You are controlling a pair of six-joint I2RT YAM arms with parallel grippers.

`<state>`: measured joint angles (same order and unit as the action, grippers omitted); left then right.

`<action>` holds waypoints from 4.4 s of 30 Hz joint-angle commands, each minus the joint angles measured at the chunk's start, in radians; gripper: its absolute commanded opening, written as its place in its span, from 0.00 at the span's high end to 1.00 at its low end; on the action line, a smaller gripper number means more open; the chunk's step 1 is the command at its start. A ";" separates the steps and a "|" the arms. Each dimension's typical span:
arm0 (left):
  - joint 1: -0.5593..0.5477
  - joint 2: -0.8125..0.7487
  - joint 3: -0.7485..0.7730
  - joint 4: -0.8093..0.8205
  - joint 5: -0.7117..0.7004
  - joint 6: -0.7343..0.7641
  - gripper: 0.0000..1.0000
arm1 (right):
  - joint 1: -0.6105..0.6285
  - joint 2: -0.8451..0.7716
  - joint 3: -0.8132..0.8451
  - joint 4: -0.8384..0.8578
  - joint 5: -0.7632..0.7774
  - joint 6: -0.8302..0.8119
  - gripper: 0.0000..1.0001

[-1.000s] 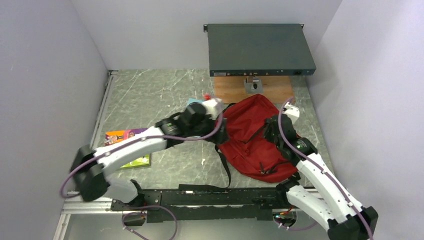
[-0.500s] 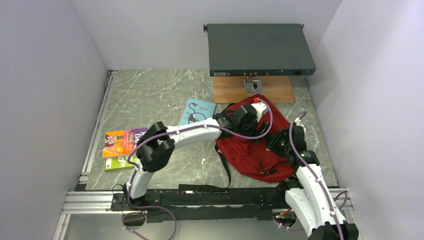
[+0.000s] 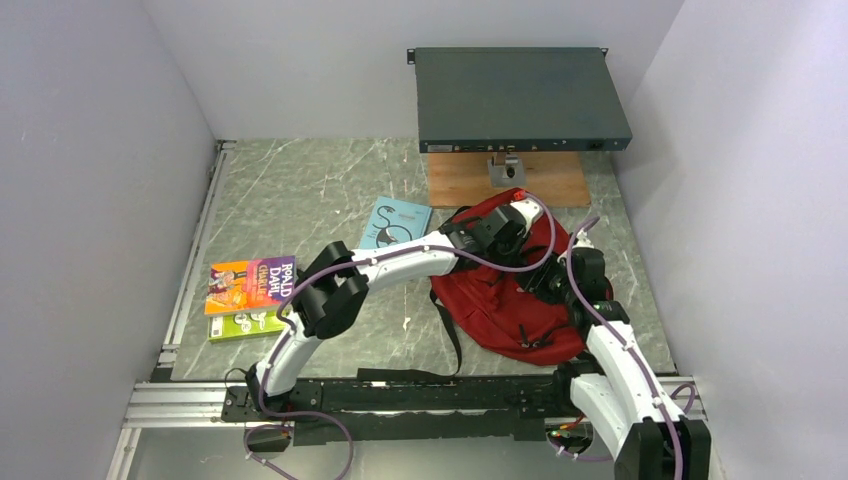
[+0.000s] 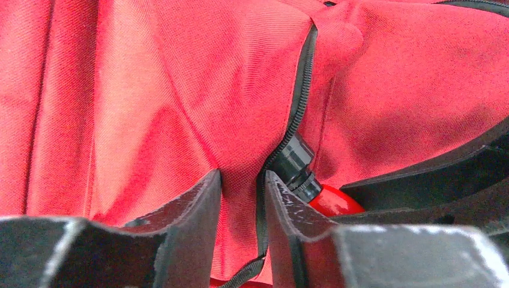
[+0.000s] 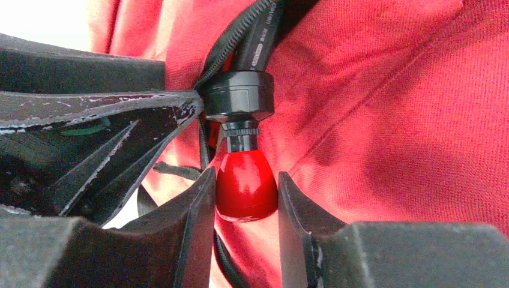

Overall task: Pack the student bag
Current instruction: Place the stationery in the student bag, then zip the student bag at the center of the board.

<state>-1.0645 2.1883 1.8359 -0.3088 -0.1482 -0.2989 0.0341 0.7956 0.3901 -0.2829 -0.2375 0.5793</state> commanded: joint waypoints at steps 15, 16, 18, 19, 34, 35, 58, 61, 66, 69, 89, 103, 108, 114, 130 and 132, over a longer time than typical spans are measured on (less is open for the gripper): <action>0.071 -0.114 -0.081 0.094 0.285 -0.104 1.00 | -0.030 0.221 0.017 0.350 -0.023 -0.026 1.00; 0.073 -0.135 -0.099 0.128 0.320 -0.106 1.00 | -0.030 0.230 0.013 0.370 -0.022 -0.024 1.00; 0.075 -0.141 -0.108 0.147 0.375 -0.113 1.00 | -0.055 0.264 0.002 0.469 -0.076 -0.035 1.00; 0.076 -0.136 -0.102 0.149 0.407 -0.122 1.00 | -0.056 0.287 0.003 0.531 -0.119 -0.044 1.00; 0.097 -0.146 -0.139 0.166 0.510 -0.198 1.00 | -0.048 0.613 -0.036 1.161 -0.123 0.161 0.95; 0.099 -0.144 -0.132 0.158 0.511 -0.199 1.00 | -0.046 0.614 -0.040 1.129 -0.138 0.167 0.89; 0.153 -0.548 -0.513 0.196 0.556 -0.189 0.17 | -0.040 0.178 0.166 -0.078 0.051 -0.081 0.36; 0.153 -0.614 -0.605 0.206 0.520 -0.189 0.16 | 0.026 0.053 0.209 -0.199 0.134 -0.100 0.37; 0.154 -0.725 -0.754 0.250 0.492 -0.224 0.17 | 0.301 -0.001 0.282 -0.208 0.326 -0.093 0.38; 0.153 -0.795 -0.828 0.281 0.474 -0.245 0.17 | 0.501 0.112 0.354 -0.219 0.446 -0.158 0.39; 0.158 -1.145 -1.101 0.210 0.346 -0.299 0.12 | 0.864 0.649 0.603 -0.400 0.898 -0.263 0.55; 0.158 -1.147 -1.136 0.241 0.371 -0.327 0.12 | 0.869 0.771 0.592 -0.319 0.947 -0.300 0.65; 0.158 -1.139 -1.138 0.246 0.375 -0.329 0.12 | 0.868 0.773 0.566 -0.284 0.945 -0.303 0.70; 0.159 -1.090 -1.150 0.290 0.399 -0.349 0.12 | 0.866 0.743 0.538 -0.261 0.957 -0.289 1.00; 0.147 -0.987 -1.214 0.516 0.472 -0.422 0.14 | 0.850 0.725 0.482 -0.200 0.971 -0.266 1.00; 0.140 -0.964 -1.246 0.603 0.471 -0.442 0.17 | 0.849 0.677 0.473 -0.198 0.955 -0.245 1.00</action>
<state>-0.9108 1.1957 0.6350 0.1112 0.2985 -0.7044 0.8890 1.5528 0.8780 -0.5049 0.7029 0.2966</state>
